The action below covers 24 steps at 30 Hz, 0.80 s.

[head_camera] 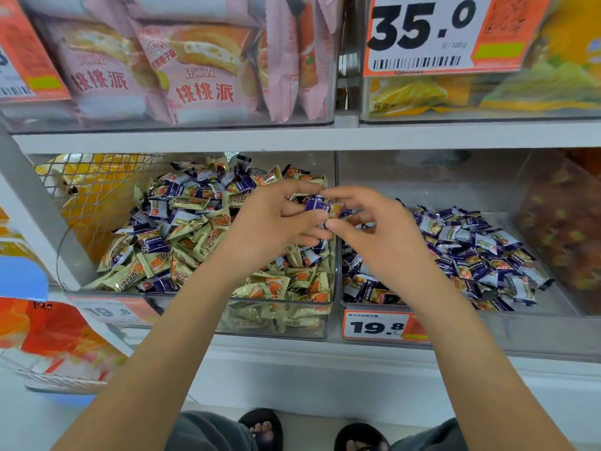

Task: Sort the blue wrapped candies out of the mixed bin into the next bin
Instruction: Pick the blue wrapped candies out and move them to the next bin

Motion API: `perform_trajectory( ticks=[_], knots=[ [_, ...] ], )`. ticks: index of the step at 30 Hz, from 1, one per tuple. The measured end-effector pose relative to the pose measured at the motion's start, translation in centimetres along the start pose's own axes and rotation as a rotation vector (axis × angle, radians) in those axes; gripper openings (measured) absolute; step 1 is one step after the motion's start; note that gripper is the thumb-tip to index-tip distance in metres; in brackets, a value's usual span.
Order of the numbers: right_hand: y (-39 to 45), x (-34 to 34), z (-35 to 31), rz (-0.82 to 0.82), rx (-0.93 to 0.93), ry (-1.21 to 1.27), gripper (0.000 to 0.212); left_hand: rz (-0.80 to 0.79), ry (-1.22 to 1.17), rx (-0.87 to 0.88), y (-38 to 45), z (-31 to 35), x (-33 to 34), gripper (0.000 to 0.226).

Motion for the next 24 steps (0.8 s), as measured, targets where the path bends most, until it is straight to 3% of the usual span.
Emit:
perform_trajectory(
  ticks=[3, 6, 10, 14, 18, 24],
  knots=[
    [0.2, -0.7, 0.0, 0.117, 0.017, 0.058, 0.022, 0.082, 0.009, 0.022, 0.1, 0.2, -0.6, 0.022],
    [0.4, -2.8, 1.3, 0.329, 0.142, 0.002, 0.019, 0.067, 0.322, 0.009, 0.1, -0.7, -2.3, 0.012],
    [0.1, -3.8, 3.2, 0.234, 0.27, -0.247, 0.031, -0.154, 0.94, -0.103, 0.3, -3.6, -3.5, 0.007],
    [0.1, -2.8, 3.0, 0.172, 0.256, -0.19, 0.03, -0.22, 1.205, -0.153, 1.2, -5.0, -3.3, 0.039],
    [0.2, -2.5, 3.0, 0.168, 0.26, -0.163, 0.025, -0.231, 1.333, -0.225, 2.1, -6.0, -3.2, 0.044],
    [0.1, -2.5, 2.9, 0.161, 0.259, -0.105, 0.023, -0.204, 1.224, -0.134, 2.9, -6.8, -2.1, 0.017]
  ],
)
Point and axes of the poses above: each hand's wrist, its own y-axis towards the middle knuckle, its own x-axis out of the palm, z = x × y, the point moved 2 cm from there along y, towards the middle knuckle, and after that the axes turned 4 degrees about -y, right-handed, at the moved point
